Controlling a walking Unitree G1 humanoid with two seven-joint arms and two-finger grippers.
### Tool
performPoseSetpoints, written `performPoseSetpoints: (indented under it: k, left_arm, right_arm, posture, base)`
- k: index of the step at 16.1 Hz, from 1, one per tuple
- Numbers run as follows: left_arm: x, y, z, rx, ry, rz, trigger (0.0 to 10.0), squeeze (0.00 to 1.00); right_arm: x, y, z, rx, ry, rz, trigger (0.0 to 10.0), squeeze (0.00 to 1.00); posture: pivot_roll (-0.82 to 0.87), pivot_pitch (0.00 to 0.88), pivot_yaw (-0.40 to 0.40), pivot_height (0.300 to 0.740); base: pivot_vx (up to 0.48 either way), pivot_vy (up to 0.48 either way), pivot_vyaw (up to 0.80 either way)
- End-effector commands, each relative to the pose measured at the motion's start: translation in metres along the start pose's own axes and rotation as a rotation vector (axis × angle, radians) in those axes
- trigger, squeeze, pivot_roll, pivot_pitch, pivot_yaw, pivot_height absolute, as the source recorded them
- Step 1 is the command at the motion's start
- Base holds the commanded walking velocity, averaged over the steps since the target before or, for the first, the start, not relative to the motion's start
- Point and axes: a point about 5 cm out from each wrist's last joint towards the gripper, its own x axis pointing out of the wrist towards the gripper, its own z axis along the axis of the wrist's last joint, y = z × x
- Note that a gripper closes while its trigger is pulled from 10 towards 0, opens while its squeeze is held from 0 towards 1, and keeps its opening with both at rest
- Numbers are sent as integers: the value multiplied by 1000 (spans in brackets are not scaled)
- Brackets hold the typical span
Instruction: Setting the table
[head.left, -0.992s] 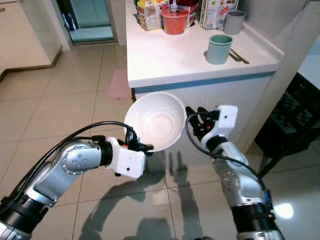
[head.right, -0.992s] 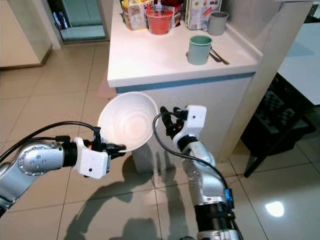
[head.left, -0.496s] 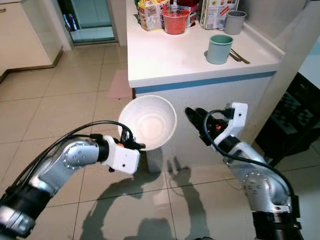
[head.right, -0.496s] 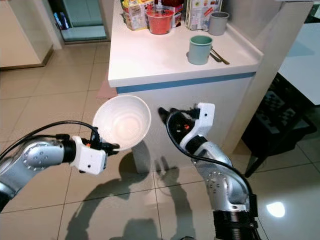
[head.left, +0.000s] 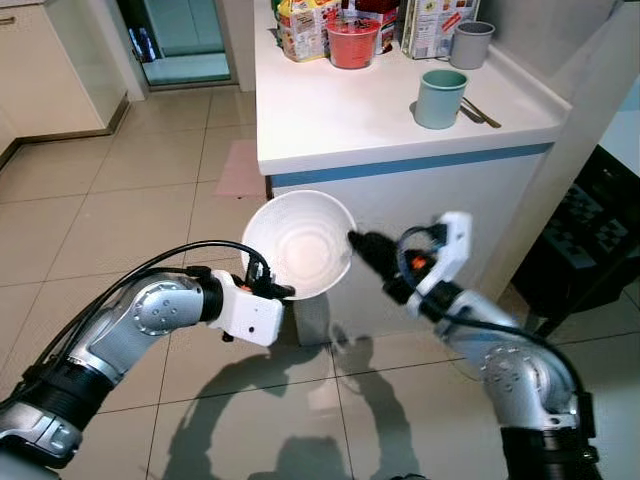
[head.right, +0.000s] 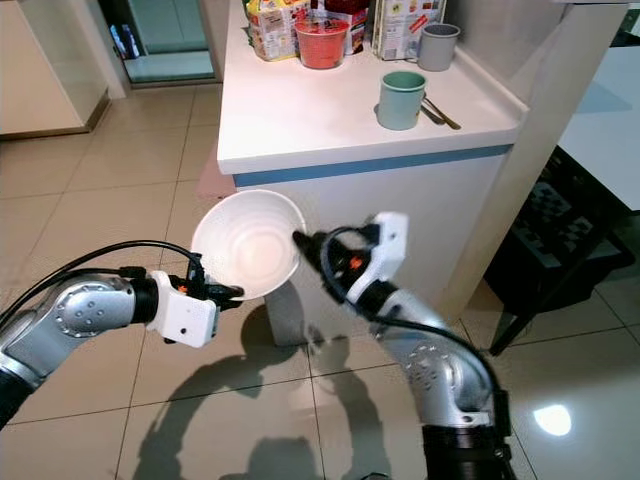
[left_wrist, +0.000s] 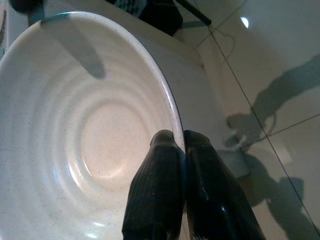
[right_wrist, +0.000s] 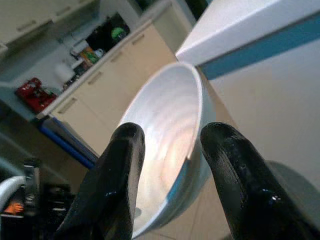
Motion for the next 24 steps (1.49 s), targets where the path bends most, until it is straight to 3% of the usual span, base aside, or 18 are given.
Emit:
performPoseSetpoints:
  k: [1, 4, 6, 9, 13, 18, 21, 22, 24]
  left_arm:
    - [-4, 13, 2, 35, -10, 35, 0, 0]
    - [-3, 13, -1, 34, -1, 34, 0, 0]
    - [-2, 15, -1, 40, -4, 40, 0, 0]
    - [-1, 24, 9, 63, -39, 71, 0, 0]
    - [-2, 27, 14, 77, -56, 77, 0, 0]
    - [-1, 29, 21, 93, -75, 85, 0, 0]
    - [0, 37, 30, 110, -105, 103, 0, 0]
    - [0, 38, 31, 111, -107, 106, 0, 0]
    - [0, 39, 33, 113, -110, 110, 0, 0]
  right_arm:
    - [-1, -2, -2, -9, 18, -30, 10000, 0]
    - [-3, -6, 4, -50, 29, -45, 10000, 0]
    - [-1, -11, -5, -73, 60, -84, 10000, 0]
    - [10, -7, -26, -186, 108, -117, 10000, 0]
    - [19, 0, -25, -164, 67, -112, 10000, 0]
    - [21, 3, -9, -101, -60, -102, 10000, 0]
    - [24, -2, -15, -117, -44, -142, 10000, 0]
    - [24, -4, -15, -119, -42, -159, 0, 0]
    - [25, -6, -15, -116, -49, -176, 0, 0]
  posture:
    - [154, 0, 75, 740]
    - [147, 0, 75, 740]
    - [148, 0, 75, 740]
    - [152, 0, 76, 740]
    - [160, 0, 73, 740]
    - [159, 0, 73, 740]
    - [163, 0, 72, 740]
    - [162, 0, 73, 740]
    - [163, 0, 73, 740]
  base:
    - [0, 0, 0]
    - [0, 0, 0]
    - [0, 0, 0]
    - [0, 0, 0]
    - [0, 0, 0]
    - [0, 0, 0]
    - [0, 0, 0]
    - [0, 0, 0]
    - [0, 0, 0]
